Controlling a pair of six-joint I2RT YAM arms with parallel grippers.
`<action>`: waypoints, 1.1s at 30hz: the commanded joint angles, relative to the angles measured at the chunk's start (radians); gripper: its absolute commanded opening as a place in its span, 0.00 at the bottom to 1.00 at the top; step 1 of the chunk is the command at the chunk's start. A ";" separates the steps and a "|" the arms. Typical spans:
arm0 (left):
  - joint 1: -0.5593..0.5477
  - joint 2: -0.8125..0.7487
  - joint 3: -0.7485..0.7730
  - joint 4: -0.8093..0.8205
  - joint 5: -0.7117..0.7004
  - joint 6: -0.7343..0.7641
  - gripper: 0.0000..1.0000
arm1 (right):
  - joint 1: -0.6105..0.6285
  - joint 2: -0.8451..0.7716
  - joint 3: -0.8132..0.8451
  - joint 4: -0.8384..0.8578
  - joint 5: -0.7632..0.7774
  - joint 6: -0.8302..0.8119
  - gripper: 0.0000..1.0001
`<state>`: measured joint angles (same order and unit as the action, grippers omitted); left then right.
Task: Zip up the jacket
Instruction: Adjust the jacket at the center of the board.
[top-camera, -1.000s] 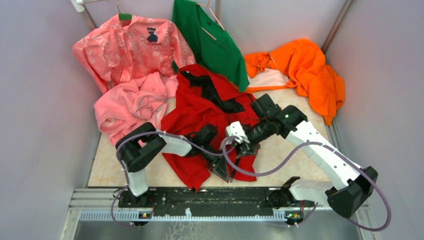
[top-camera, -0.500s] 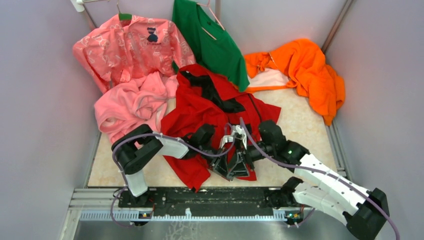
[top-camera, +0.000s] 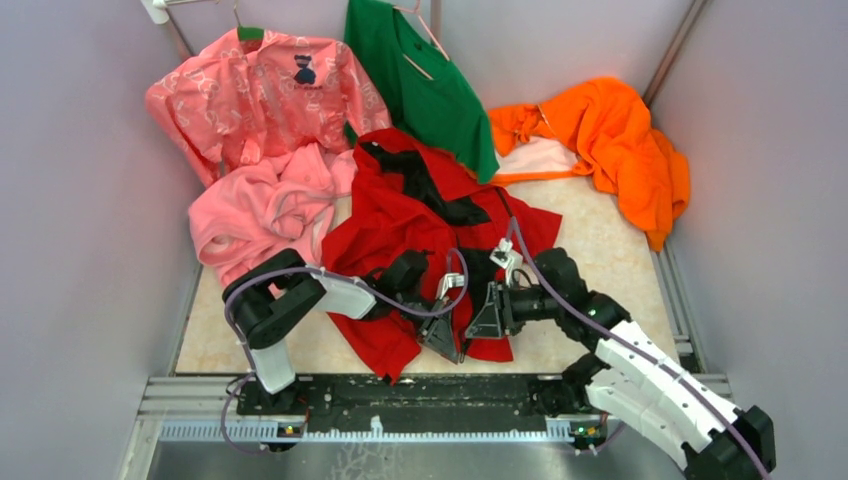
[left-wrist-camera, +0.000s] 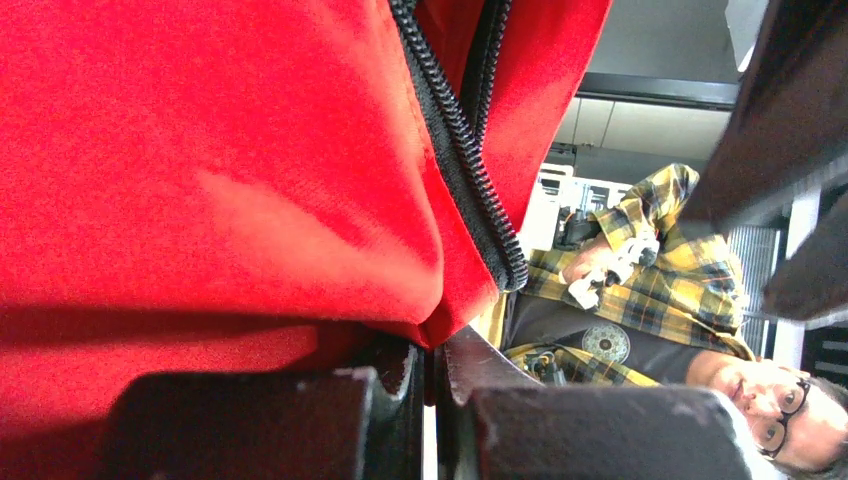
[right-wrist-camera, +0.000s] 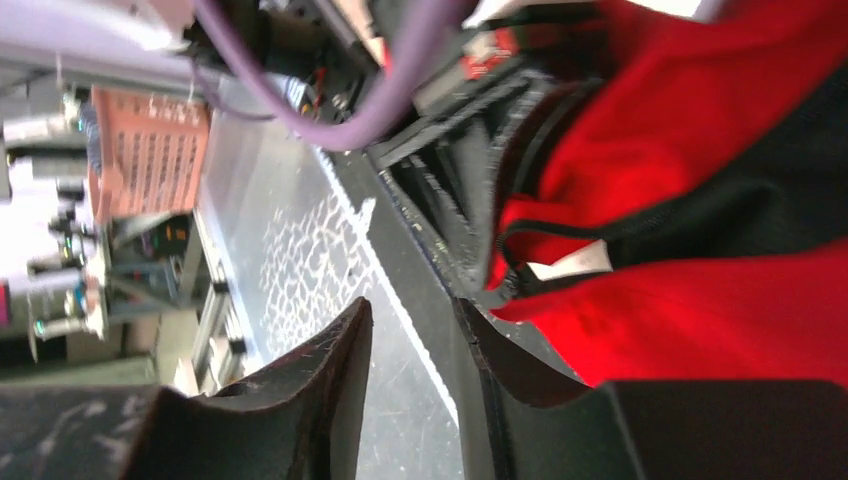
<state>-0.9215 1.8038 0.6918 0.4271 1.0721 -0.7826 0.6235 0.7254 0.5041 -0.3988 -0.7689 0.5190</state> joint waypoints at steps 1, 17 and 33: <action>-0.007 0.006 -0.015 0.030 0.004 0.013 0.00 | -0.106 -0.042 0.021 -0.109 0.125 0.068 0.37; -0.007 0.037 0.009 0.091 -0.003 -0.013 0.00 | -0.363 0.278 0.064 0.089 0.468 -0.015 0.98; 0.000 0.126 0.123 0.072 0.026 -0.011 0.00 | -0.376 0.534 0.224 0.374 0.370 -0.080 0.00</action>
<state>-0.9249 1.9049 0.7525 0.5301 1.0748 -0.8341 0.2543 1.2335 0.5850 -0.1715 -0.3500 0.4587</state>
